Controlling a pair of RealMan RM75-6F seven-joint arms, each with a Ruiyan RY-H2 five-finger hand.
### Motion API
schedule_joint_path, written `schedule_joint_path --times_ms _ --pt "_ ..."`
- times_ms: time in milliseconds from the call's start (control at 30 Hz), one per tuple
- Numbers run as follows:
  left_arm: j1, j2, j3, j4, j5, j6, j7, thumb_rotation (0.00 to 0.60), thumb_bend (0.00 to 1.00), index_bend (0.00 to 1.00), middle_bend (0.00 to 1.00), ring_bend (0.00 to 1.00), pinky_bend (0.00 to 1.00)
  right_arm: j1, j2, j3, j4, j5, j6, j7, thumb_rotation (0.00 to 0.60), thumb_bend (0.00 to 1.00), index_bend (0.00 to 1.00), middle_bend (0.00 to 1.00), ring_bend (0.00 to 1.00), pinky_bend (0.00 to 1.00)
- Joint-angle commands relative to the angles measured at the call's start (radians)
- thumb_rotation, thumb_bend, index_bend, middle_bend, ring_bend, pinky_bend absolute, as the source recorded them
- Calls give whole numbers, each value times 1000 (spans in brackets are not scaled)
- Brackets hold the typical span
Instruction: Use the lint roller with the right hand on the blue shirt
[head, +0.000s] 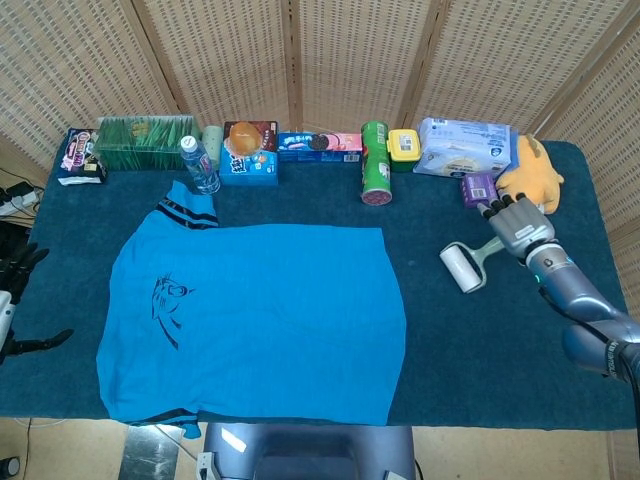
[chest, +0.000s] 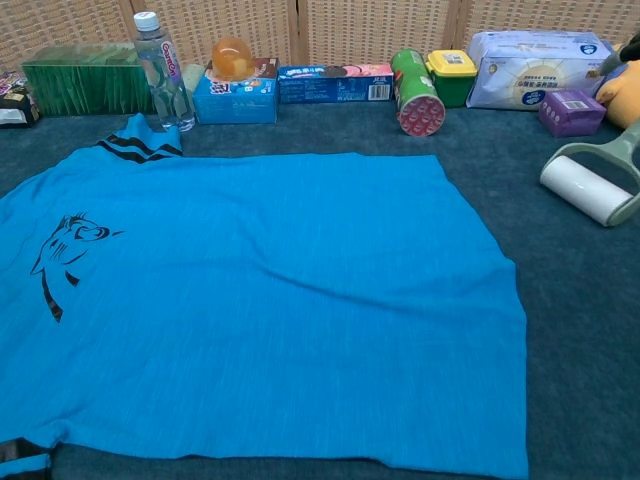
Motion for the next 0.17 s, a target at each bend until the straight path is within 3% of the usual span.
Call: schedule_joint_path --times_ms 33,167 --pt "-2 -1 -1 -2 1 -1 2 600 79 0 0 0 18 -20 25 -14 -32 22 46 -15 600 0 0 0 0 151" --pt "-5 -2 -3 -7 2 1 6 600 79 0 0 0 18 -40 59 -14 -72 36 95 -8 600 0 0 0 0 152"
